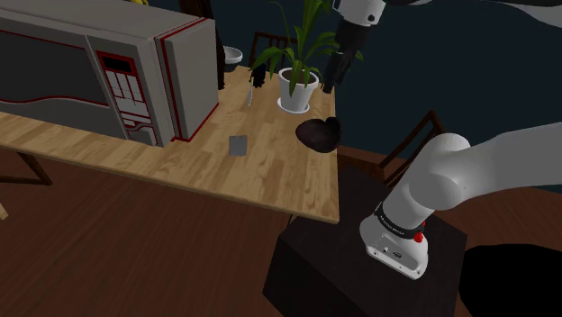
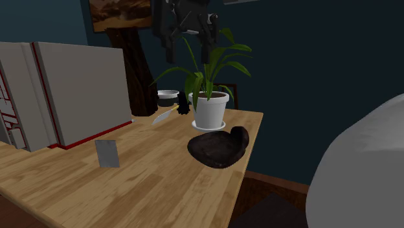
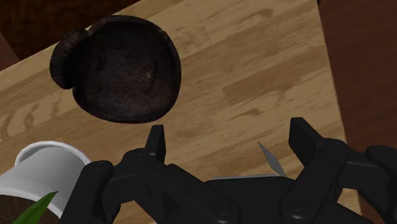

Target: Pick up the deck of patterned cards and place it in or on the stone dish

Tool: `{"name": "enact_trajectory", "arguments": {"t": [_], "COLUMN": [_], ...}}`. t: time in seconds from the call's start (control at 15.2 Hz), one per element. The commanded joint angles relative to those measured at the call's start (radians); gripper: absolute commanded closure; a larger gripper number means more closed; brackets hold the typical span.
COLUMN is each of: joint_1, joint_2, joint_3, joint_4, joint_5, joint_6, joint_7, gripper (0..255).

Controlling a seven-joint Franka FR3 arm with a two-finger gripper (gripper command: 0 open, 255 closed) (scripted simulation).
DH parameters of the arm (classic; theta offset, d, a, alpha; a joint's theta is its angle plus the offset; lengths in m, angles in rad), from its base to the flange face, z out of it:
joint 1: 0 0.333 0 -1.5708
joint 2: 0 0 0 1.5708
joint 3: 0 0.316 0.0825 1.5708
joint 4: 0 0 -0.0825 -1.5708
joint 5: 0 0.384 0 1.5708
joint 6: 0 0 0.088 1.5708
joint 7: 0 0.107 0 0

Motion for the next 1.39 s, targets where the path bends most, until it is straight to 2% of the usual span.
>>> {"name": "enact_trajectory", "arguments": {"t": [0.0, 0.4, 0.79, 1.06, 1.19, 1.32], "joint_1": [0.0, -0.008, -0.058, -0.144, -0.208, -0.284], "joint_2": [0.0, 0.023, 0.159, 0.298, 0.379, 0.469], "joint_3": [0.0, 0.181, 0.386, 0.543, 0.63, 0.724], "joint_4": [0.0, -0.118, -0.14, -0.099, -0.061, -0.012], "joint_5": [0.0, 0.042, 0.022, -0.064, -0.142, -0.251], "joint_6": [0.0, 0.234, 0.464, 0.592, 0.638, 0.667], "joint_7": [0.0, 0.275, 0.58, 0.821, 0.961, 1.118], "gripper": [0, 0, 0, 0, 0, 0]}}
